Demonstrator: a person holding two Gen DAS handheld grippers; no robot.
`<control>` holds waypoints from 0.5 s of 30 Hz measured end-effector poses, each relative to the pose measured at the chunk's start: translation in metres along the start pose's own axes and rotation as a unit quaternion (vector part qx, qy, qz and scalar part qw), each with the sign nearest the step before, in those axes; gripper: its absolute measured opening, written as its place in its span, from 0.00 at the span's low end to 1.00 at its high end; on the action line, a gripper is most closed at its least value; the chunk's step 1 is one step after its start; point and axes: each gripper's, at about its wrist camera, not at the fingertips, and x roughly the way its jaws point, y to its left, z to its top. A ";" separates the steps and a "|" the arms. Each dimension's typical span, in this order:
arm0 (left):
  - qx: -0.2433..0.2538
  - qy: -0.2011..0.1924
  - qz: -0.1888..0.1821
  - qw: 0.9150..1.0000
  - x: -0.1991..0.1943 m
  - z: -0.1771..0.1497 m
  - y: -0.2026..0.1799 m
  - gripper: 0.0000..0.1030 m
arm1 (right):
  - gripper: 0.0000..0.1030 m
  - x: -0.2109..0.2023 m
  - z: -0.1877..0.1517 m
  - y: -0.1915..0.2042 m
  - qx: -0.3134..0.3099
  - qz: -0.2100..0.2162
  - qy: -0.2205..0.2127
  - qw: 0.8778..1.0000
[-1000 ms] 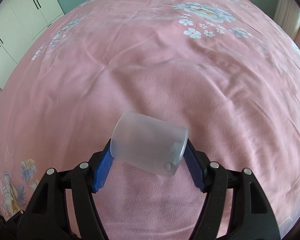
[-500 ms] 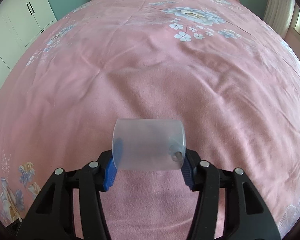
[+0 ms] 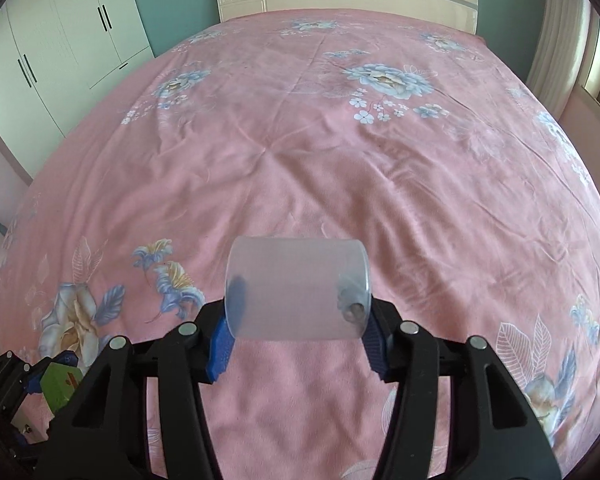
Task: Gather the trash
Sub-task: 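Lift the green cube and clear cup off the bed with both grippers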
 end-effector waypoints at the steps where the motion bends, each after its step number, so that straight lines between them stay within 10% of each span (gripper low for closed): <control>1: 0.000 -0.009 0.004 1.000 -0.017 0.001 -0.002 0.36 | 0.53 -0.019 -0.004 0.003 -0.005 0.000 -0.007 1.000; 15: 0.012 -0.105 0.044 0.993 -0.231 -0.019 -0.045 0.36 | 0.53 -0.272 -0.092 0.048 -0.062 -0.010 -0.113 0.992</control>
